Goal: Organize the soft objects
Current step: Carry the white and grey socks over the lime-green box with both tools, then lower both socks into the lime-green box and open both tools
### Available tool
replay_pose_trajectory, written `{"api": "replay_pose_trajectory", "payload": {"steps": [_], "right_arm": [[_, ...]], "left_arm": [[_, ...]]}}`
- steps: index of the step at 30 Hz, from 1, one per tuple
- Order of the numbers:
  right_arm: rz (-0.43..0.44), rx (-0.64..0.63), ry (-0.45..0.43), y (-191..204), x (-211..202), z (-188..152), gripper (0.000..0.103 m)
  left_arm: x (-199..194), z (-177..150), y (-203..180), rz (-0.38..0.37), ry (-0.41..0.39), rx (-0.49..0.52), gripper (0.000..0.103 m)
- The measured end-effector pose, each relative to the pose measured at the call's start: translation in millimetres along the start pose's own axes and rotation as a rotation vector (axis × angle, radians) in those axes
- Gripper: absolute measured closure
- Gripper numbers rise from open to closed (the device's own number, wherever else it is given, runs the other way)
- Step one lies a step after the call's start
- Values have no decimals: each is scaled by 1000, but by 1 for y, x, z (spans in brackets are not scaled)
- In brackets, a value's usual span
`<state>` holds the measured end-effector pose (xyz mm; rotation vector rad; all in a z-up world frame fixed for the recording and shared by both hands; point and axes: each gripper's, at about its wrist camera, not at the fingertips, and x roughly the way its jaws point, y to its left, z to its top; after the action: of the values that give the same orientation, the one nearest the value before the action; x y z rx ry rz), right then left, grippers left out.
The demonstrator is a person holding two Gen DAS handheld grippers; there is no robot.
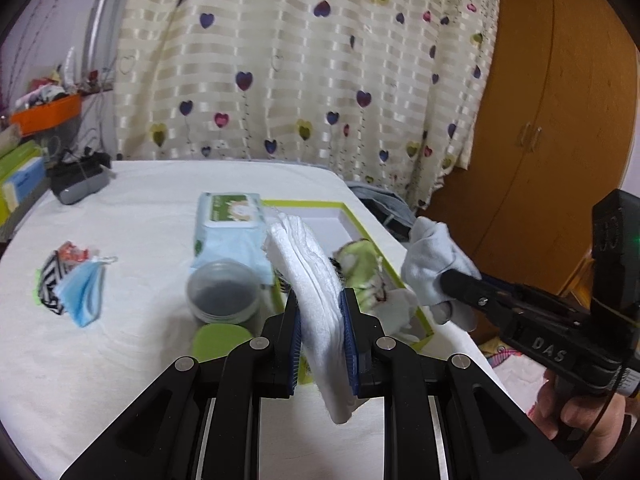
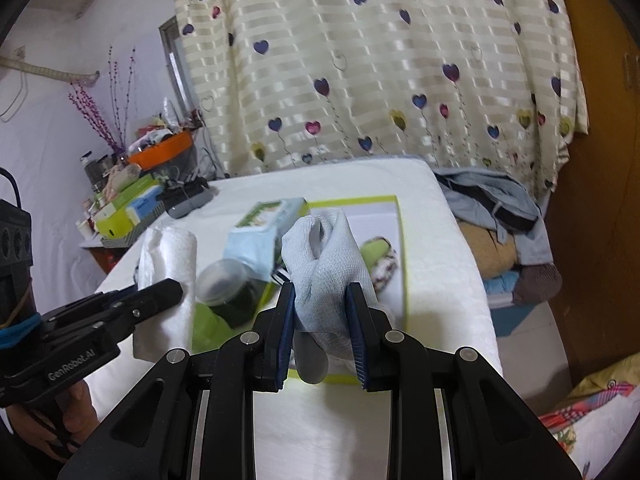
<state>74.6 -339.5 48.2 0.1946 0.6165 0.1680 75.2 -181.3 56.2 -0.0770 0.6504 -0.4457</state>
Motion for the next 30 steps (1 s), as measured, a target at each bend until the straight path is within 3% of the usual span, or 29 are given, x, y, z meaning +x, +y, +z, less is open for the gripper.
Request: {"api": "replay_pose_trajectory", "payload": {"steps": [11, 30], "right_arm": [[-3, 35, 113, -22, 43, -15, 77], [48, 45, 81, -39, 96, 16, 77]], "left_arm": [[27, -4, -7, -21, 56, 8, 86], [78, 11, -13, -26, 112, 12, 86]]}}
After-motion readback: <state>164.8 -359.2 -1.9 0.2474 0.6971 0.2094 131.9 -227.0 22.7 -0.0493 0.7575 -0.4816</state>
